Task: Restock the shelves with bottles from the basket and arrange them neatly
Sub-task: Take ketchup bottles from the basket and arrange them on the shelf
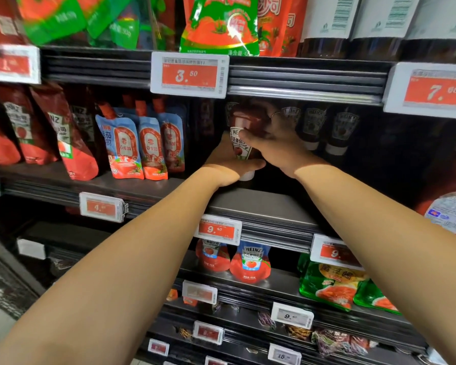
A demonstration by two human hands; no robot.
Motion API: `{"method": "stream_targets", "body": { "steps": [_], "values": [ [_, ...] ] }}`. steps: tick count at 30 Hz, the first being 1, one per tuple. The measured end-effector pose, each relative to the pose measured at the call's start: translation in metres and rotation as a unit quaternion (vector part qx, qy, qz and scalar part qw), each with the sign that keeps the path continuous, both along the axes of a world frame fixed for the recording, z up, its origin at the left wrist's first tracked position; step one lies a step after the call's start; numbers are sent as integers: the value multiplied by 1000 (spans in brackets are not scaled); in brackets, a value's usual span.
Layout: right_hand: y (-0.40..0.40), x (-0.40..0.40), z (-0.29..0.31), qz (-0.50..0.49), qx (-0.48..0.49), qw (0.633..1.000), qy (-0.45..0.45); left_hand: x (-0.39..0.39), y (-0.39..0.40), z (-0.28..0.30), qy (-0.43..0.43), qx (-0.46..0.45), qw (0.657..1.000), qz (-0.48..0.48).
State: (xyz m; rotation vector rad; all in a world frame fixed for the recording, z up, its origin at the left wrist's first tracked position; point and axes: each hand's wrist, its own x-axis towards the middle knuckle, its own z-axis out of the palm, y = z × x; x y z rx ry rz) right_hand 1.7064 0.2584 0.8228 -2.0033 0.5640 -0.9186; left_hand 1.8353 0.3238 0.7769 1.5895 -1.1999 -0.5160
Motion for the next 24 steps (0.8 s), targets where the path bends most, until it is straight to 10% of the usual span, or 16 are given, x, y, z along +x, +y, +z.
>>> {"method": "stream_targets", "body": {
  "steps": [11, 24],
  "values": [
    [-21, 50, -12, -64, 6, 998, 17, 11, -17, -7, -52, -50, 980, 188],
    [-45, 61, -51, -98, 42, 994, 1, 31, -41, -8, -84, -25, 977, 194]
  ]
}}
